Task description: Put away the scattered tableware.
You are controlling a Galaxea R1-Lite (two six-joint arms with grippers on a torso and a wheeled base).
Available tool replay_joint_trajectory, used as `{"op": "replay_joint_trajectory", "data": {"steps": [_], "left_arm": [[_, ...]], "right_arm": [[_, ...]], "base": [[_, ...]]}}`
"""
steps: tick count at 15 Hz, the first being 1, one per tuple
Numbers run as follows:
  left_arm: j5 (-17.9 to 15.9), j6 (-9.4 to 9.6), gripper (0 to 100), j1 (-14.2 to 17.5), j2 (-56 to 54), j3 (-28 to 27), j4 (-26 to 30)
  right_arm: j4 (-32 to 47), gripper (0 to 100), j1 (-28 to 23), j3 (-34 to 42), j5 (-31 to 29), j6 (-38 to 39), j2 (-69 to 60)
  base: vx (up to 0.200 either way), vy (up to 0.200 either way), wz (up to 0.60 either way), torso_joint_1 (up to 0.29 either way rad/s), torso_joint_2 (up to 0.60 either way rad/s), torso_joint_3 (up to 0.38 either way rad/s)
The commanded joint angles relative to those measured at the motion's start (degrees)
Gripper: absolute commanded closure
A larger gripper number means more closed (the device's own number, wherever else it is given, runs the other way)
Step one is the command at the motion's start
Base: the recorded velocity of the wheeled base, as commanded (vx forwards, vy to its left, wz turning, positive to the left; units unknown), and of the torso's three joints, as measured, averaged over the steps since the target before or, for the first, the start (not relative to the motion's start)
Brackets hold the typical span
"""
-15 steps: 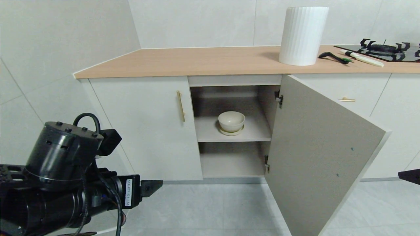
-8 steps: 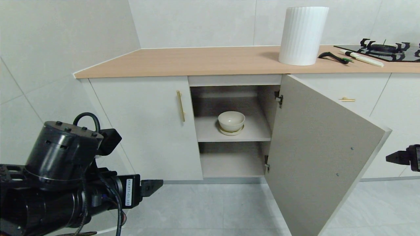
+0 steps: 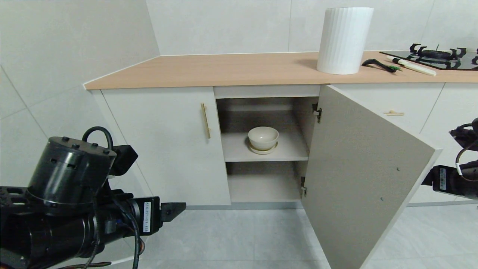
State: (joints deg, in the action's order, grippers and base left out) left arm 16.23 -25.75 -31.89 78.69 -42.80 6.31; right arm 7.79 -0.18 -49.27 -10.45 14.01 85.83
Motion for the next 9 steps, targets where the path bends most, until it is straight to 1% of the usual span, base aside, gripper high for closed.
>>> {"op": "replay_joint_trajectory", "data": {"steps": [1,4,7,9], "left_arm": [[0.0,-0.01,0,0.0,-0.1,0.1,-0.1],[-0.1,0.08,0,0.0,-0.3,0.0,-0.1],[-0.1,0.08,0,0.0,-1.3,-0.1,-0.1],[0.0,0.08,0,0.0,-2.0,-0.1,-0.2]], "right_arm": [[-0.9,0,2.1,0.1,0.2,1.5,1.9],[-3.0,0,6.4,-0.2,0.2,2.3,3.6],[-8.0,0,13.5,-1.4,0.3,2.0,7.2],[-10.0,0,18.2,-4.6,0.3,1.7,10.8]], "base": [[0.000,0.000,0.00,0.000,0.00,0.000],[0.000,0.000,0.00,0.000,0.00,0.000],[0.000,0.000,0.00,0.000,0.00,0.000],[0.000,0.000,0.00,0.000,0.00,0.000]]}}
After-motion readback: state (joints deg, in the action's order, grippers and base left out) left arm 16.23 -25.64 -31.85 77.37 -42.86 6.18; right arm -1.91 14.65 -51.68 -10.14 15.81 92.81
